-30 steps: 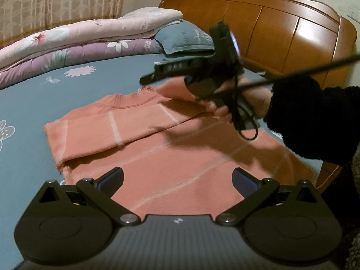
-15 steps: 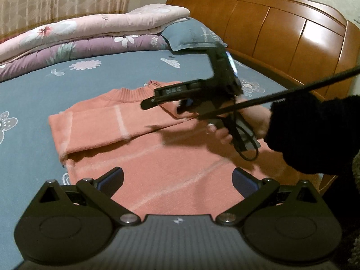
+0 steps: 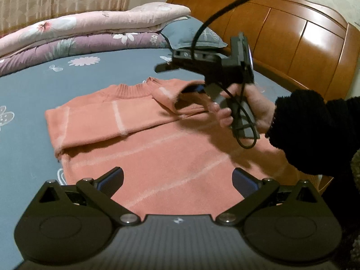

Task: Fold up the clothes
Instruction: 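Carry the held sleeve with the right tool across the body toward the collar, then lay the sleeve on the sweater body and open the right tool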

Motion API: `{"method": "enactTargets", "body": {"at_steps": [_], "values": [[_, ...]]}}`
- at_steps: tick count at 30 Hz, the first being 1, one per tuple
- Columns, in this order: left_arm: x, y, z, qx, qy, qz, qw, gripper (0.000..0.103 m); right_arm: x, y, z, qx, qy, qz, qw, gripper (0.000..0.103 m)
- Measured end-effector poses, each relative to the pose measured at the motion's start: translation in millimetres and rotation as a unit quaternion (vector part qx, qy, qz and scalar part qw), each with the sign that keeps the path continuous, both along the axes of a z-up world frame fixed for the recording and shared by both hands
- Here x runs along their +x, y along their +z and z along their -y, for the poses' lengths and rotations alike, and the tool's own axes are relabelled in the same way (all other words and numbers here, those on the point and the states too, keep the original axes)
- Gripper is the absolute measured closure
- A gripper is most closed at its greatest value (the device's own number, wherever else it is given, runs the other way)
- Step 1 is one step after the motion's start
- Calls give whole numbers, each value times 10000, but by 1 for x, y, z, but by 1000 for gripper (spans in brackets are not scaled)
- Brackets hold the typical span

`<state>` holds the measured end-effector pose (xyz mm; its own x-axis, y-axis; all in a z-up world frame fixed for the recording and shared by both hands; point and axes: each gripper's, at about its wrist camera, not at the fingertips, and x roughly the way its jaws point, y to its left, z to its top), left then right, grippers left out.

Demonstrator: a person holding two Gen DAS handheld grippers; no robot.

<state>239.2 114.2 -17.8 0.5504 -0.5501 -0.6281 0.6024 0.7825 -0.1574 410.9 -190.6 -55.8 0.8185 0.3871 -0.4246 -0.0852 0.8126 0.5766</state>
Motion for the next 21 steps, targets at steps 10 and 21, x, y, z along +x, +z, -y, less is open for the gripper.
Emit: {"method": "enactTargets", "body": {"at_steps": [10,21], "values": [[-3,-5,-9,-48,238,-65,9997,1,9,12,-97,-1400,1906,271,9713,0],[1,-15,-14,-12,311,-204,9993,1,11,2,-107,-2509,1940,1,9484,21]]}}
